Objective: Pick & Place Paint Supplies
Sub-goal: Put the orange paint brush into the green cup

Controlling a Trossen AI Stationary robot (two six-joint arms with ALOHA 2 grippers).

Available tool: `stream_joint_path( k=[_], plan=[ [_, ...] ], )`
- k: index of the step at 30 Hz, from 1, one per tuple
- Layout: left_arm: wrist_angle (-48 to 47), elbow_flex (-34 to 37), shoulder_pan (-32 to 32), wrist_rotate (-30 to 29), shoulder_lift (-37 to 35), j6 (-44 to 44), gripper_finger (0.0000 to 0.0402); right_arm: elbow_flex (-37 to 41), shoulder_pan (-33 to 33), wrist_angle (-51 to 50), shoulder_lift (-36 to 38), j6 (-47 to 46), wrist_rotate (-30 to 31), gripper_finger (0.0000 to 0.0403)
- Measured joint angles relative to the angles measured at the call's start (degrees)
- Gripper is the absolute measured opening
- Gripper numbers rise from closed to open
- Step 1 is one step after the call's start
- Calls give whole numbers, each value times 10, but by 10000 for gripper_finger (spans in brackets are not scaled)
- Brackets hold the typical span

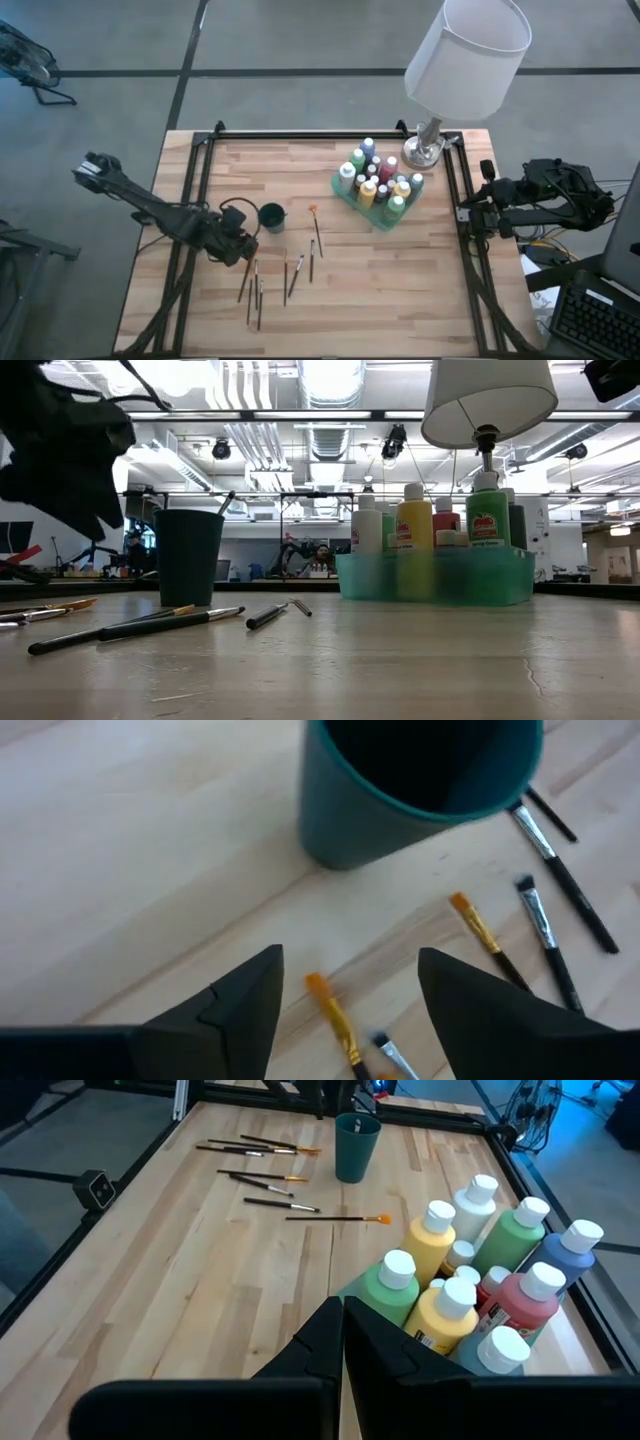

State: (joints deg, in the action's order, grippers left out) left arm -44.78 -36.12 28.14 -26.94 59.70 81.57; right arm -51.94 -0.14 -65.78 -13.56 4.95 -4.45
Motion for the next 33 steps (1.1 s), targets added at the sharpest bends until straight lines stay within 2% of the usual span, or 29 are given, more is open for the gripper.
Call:
stream_joint_path(
  k=[4, 13, 21, 26, 33],
  plan=[
    [77, 38, 0, 2, 0, -20, 236, 0, 0, 0, 0, -2, 0, 8],
    [100, 69, 9, 38, 19, 10, 236, 0, 0, 0, 0, 0, 0, 8],
    [115, 73, 19, 38, 96, 13, 236, 0, 0, 0, 0, -3, 0, 8],
    [160, 72, 19, 38, 147, 21, 236, 0, 0, 0, 0, -3, 0, 8],
    [158, 60, 19, 40, 188, 44, 233, 0, 0, 0, 0, -3, 0, 8]
  ],
)
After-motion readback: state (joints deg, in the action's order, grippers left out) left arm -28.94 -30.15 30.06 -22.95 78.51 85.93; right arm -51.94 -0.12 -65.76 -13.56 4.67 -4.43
